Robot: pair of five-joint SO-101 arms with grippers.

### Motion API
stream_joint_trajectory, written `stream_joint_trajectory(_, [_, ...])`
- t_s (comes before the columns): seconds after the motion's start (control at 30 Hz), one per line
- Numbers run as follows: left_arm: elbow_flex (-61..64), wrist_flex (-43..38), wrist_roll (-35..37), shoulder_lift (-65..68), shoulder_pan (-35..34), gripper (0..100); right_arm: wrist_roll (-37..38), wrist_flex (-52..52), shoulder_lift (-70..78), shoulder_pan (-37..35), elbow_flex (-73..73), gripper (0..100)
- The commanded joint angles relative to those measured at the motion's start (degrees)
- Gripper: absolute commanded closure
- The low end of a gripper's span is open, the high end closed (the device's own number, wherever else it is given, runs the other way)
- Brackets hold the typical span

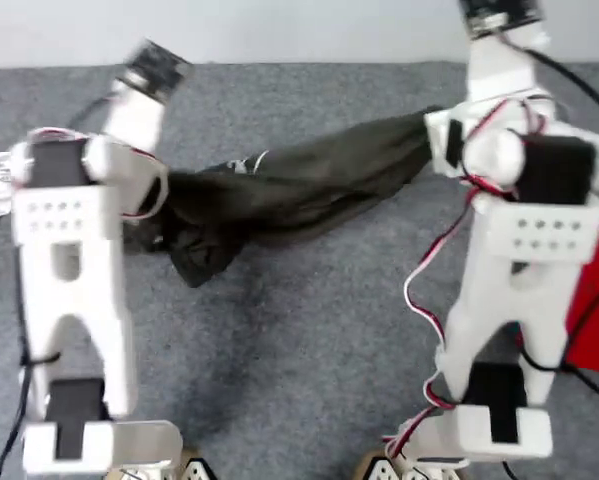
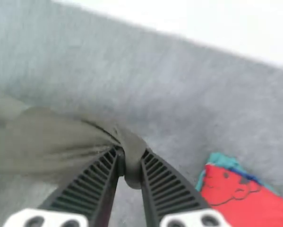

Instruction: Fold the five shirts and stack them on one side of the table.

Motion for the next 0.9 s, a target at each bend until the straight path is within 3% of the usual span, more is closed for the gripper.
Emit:
stream_joint_trajectory(0.0, [-7.87, 0.53, -0.26, -7.56, -3.08, 99, -0.18, -5.32, -7.34, 2.68, -0.79, 98.9])
stream_joint_trajectory(0.43, [-28.88, 0.00, -0.35, -14.07, -8.62, 99, 14.07, -21.49, -21.85, 1.63, -0.79, 98.9])
stream_joint_trajectory(0.57, [-35.91, -4.04, -0.35, -14.33, -8.79, 99, 19.34, -25.27, -25.10, 1.89, -0.79, 98.9])
stream_joint_trajectory(0.77, [-37.76, -6.77, -0.35, -13.80, -8.53, 99, 29.01, -35.82, -26.07, 1.63, -0.79, 98.9])
stream_joint_trajectory(0.87, [-35.47, -5.45, -1.05, -14.07, -8.44, 99, 30.68, -33.98, -26.33, 1.71, -0.79, 98.8])
